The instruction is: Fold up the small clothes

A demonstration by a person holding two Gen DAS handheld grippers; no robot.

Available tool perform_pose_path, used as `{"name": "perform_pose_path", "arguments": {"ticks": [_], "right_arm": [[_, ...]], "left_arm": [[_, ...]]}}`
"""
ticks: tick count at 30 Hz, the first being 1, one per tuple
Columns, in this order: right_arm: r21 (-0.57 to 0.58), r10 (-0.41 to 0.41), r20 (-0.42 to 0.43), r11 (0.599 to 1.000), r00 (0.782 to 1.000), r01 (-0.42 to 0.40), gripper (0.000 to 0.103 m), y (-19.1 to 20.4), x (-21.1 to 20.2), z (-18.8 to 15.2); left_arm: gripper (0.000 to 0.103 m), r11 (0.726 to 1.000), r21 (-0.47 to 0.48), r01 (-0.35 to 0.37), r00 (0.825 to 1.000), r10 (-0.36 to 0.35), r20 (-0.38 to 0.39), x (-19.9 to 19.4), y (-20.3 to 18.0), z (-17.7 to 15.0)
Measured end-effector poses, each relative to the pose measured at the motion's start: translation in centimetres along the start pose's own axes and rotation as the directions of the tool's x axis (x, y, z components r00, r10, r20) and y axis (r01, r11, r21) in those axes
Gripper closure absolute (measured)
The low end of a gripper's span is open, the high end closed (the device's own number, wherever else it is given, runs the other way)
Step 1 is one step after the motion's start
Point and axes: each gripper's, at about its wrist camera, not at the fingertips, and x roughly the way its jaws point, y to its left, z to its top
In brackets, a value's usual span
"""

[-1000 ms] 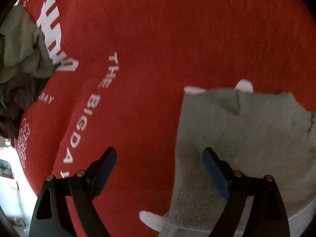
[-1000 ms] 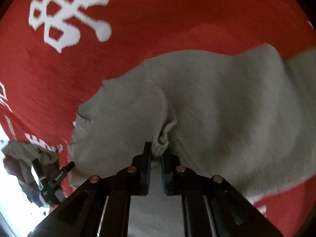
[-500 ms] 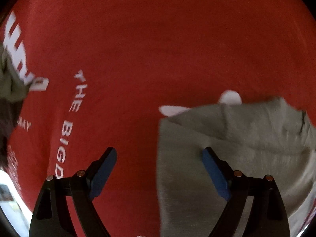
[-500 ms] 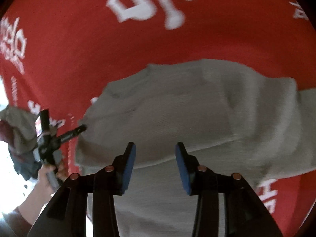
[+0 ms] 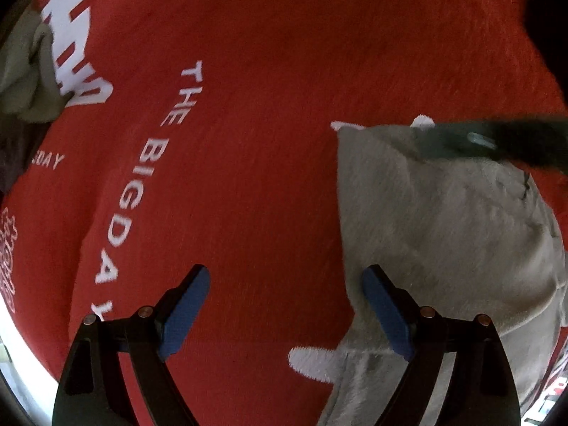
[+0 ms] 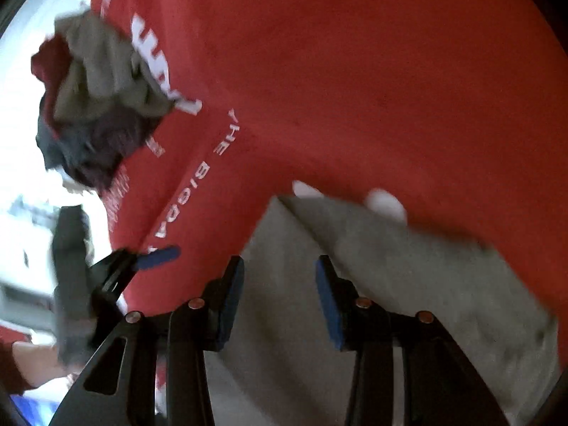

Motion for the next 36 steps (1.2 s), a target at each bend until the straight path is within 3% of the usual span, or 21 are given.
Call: {"name": "perform_pose_path", "arguments": {"ticks": [2, 6, 8, 9, 11, 14, 16, 18, 21, 22, 27, 30, 33, 34, 36], "right_arm": [[-0.049, -0.049, -0.056, 0.998, 0.997, 0.046, 0.057, 0.7, 3.1, 2.0], [-0.072, -0.063, -0.137, 0.996, 0.989, 0.053, 0.058, 1.1, 6.4, 3.5], [-0.079, -0.067, -0.197, 0.996, 0.978, 0.052, 0.087, 0.9, 7.2, 3.1], [-0.086, -0.066, -0.214, 0.995, 0.975, 0.049, 0.095, 1.2, 7.1, 3.0], [-0.112, -0.046, -0.185, 0.993, 0.982, 0.025, 0.095, 2.0, 5.6, 2.8], [-0.167, -0.077, -0.136, 0.985, 0.988, 0.053, 0.096, 3.7, 5.4, 4.1], [-0.172, -0.144, -0.137, 0.978, 0.980, 0.119, 0.095, 3.8, 7.3, 4.9], [-0.177, -0.199, -0.140, 0.969, 0.970, 0.173, 0.092, 3.8, 8.8, 4.7], [-0.088, -0.237, -0.080, 0.969, 0.968, 0.230, 0.056, 3.7, 7.4, 3.7], [-0.070, -0.228, -0.066, 0.972, 0.971, 0.224, 0.055, 3.6, 6.4, 3.2], [0.118, -0.185, 0.008, 0.976, 0.983, 0.183, 0.055, 0.6, -1.3, -2.9], [0.255, -0.254, 0.028, 0.937, 0.967, 0.239, 0.055, -3.0, -5.1, -8.4], [0.390, -0.330, -0.039, 0.864, 0.943, 0.319, 0.056, -7.9, -7.1, -14.5], [0.423, -0.365, -0.059, 0.834, 0.929, 0.354, 0.063, -9.3, -7.8, -16.5], [0.466, -0.397, 0.003, 0.813, 0.918, 0.350, 0.060, -10.8, -10.3, -19.7]], "left_arm": [[0.014, 0.999, -0.028, 0.017, 1.000, -0.017, 0.008, 0.1, 0.6, -0.5], [0.014, 0.997, -0.059, 0.044, 0.999, -0.043, 0.017, 0.0, 1.0, -0.8], [0.014, 0.997, -0.066, 0.040, 0.999, -0.038, 0.027, -0.4, 1.3, -0.8], [0.014, 0.997, -0.069, 0.038, 0.999, -0.036, 0.034, -0.7, 1.4, -0.9], [0.014, 0.997, -0.070, 0.026, 0.999, -0.023, 0.048, -1.2, 1.6, -1.3], [0.014, 0.998, -0.056, -0.015, 0.998, 0.018, 0.053, -1.2, 1.4, -1.8], [0.014, 0.998, -0.054, -0.029, 0.999, 0.031, 0.040, -0.8, 1.2, -2.0], [0.014, 0.997, -0.064, -0.032, 0.999, 0.034, 0.035, -0.8, 1.2, -1.9], [0.014, 0.998, -0.059, -0.015, 0.999, 0.017, 0.035, -1.8, 0.6, -1.7], [0.014, 0.998, -0.055, -0.006, 0.999, 0.009, 0.039, -2.3, 0.2, -1.6], [0.014, 1.000, -0.003, 0.005, 0.999, -0.005, 0.049, -2.7, -3.4, -0.7], [0.014, 0.998, 0.016, -0.059, 0.998, 0.058, 0.019, -0.7, -5.1, -0.4], [0.014, 0.995, 0.013, -0.095, 0.995, 0.095, -0.002, 0.1, -5.9, -0.5], [0.014, 0.994, 0.021, -0.106, 0.994, 0.106, -0.001, -0.2, -6.1, -0.5], [0.014, 0.989, 0.061, -0.137, 0.991, 0.137, 0.006, -1.2, -6.9, -0.9]]}}
